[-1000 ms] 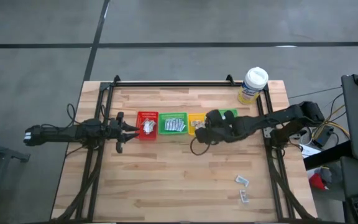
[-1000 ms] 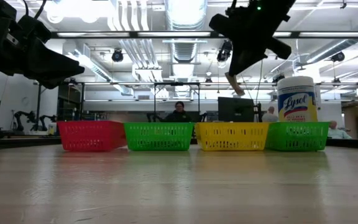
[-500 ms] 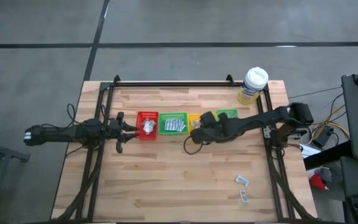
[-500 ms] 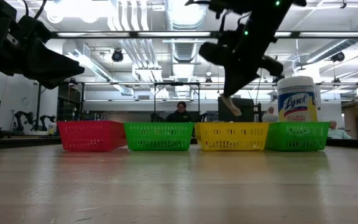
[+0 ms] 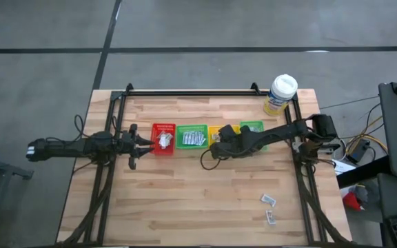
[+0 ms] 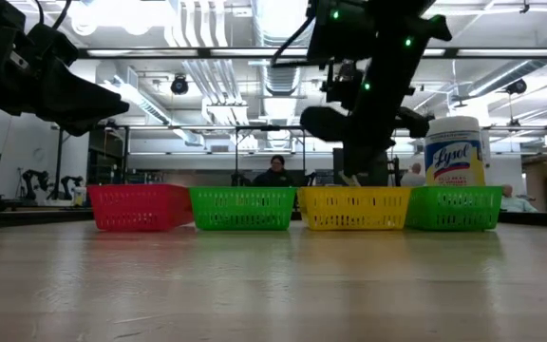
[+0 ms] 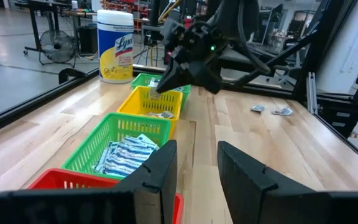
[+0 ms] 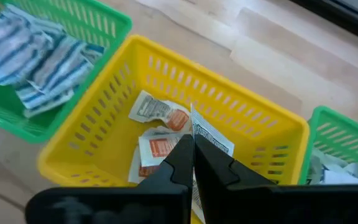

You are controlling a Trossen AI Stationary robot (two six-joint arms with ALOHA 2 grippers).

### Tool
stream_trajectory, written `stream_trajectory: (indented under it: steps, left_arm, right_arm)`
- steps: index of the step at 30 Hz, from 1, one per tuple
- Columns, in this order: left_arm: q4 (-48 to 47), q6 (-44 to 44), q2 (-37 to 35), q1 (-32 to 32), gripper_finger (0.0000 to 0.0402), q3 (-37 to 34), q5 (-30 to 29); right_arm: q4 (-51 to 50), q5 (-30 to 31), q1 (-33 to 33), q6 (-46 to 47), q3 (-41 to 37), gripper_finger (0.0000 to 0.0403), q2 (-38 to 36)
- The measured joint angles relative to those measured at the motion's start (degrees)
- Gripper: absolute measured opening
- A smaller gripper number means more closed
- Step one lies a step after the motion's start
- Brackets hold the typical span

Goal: Pick & Place First Aid Supplies
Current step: Put the orange ointment pack into the yellow bin

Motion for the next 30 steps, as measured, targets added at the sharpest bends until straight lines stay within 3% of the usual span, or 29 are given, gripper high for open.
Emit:
stream_trajectory:
  steps: [8,19,30]
  left_arm:
    - [-0.04,0.02,0.0,-0.01,0.0113,0.0,0.0]
    - [-0.04,0.04,0.0,0.01,0.0113,0.0,0.02]
    - [-0.04,0.03,0.0,0.0,0.0113,0.0,0.01]
  right_arm:
    - [0.07,-0.02,-0.16,-3.68,-0.02,0.0009,3.92]
    - [0.23,-0.04,-0.16,-5.09,-0.02,0.0013,2.97]
    - [0.37,-1.74,-0.27,-9.56,0.0,0.009,2.52]
